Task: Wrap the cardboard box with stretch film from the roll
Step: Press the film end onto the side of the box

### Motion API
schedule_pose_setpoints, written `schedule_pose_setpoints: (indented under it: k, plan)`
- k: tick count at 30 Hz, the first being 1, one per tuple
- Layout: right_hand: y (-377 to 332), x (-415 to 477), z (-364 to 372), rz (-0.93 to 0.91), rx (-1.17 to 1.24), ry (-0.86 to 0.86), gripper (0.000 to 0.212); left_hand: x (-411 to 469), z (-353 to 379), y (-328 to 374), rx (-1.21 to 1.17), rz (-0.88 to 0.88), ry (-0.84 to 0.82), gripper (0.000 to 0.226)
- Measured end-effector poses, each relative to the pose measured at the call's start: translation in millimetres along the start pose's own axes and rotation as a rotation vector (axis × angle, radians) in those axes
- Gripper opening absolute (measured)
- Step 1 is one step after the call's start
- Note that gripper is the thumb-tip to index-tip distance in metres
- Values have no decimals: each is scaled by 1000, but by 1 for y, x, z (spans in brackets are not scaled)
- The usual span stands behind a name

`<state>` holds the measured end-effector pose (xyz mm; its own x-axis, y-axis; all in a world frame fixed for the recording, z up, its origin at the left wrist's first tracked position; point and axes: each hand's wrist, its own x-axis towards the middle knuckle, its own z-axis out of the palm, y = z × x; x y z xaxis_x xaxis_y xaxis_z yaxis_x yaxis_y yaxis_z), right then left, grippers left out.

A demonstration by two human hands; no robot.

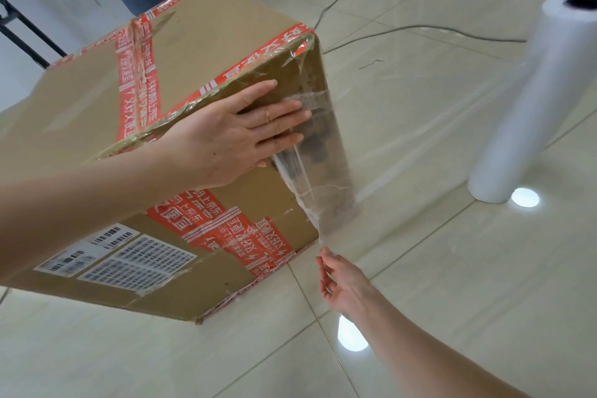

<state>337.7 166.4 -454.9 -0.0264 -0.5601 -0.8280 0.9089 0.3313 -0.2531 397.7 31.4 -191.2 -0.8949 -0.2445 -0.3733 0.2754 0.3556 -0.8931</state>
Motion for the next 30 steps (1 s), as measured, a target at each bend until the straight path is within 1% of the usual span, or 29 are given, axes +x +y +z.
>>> schedule_pose_setpoints:
  k: [1,2,3,4,6,8,10,13,15,21,30]
  plan:
    - [0,1,1,0,7,2,7,-1,0,-1,-10,-3,15,59]
    - [1,3,1,-1,10,1,6,-1,2,-2,-45,1,65,56]
    - [1,4,0,0,10,-3,6,0,4,-2,-104,2,152,54]
    - [2,4,-1,1,11,-8,5,1,5,-2,-155,5,197,56]
    - [4,3,-4,5,14,-20,4,0,0,1,-144,3,167,68]
    - [6,2,-7,6,16,-19,3,-1,-1,4,-82,-21,144,69]
    - [8,3,-10,-1,25,-11,2,-3,-5,5,-25,-51,62,76]
    - [6,3,-7,-29,27,-27,4,-3,-7,5,35,-50,19,83]
    - [2,3,-1,-31,17,-29,6,-3,-8,3,72,-43,1,83]
    - [5,7,6,1,-17,-18,8,-7,-5,0,109,-33,38,81]
    - [22,15,-2,-5,-32,-21,5,-6,-6,1,157,-12,-34,77]
